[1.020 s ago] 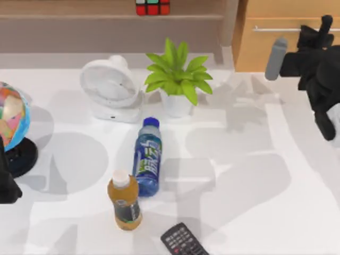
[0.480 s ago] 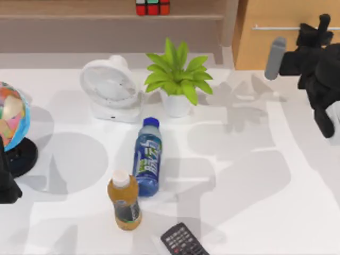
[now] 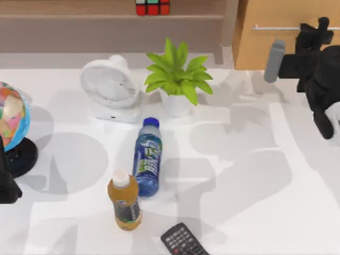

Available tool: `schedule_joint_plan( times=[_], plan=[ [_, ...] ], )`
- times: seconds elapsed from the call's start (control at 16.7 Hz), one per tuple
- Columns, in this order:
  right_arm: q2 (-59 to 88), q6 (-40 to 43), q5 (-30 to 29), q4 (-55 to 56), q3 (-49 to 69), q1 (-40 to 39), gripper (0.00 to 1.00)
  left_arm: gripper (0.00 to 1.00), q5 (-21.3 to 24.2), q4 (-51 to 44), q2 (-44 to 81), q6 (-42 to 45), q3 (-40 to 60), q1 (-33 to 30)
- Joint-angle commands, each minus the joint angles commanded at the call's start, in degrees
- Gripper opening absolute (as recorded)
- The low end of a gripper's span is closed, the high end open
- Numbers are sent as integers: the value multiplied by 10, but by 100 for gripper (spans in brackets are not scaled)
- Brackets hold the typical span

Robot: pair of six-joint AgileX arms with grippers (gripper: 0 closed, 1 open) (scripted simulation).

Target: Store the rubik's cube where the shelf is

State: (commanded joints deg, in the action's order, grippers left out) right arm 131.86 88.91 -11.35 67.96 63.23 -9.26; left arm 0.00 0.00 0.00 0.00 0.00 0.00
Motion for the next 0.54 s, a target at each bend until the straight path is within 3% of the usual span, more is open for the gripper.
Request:
schedule_joint_plan(
  times=[0.18, 0.54],
  plan=[
    [0, 0, 0, 0, 0, 0, 98, 100, 0, 0, 0, 0, 0, 0],
    [0, 0, 0, 0, 0, 0, 100, 100, 0, 0, 0, 0, 0, 0]
  ],
)
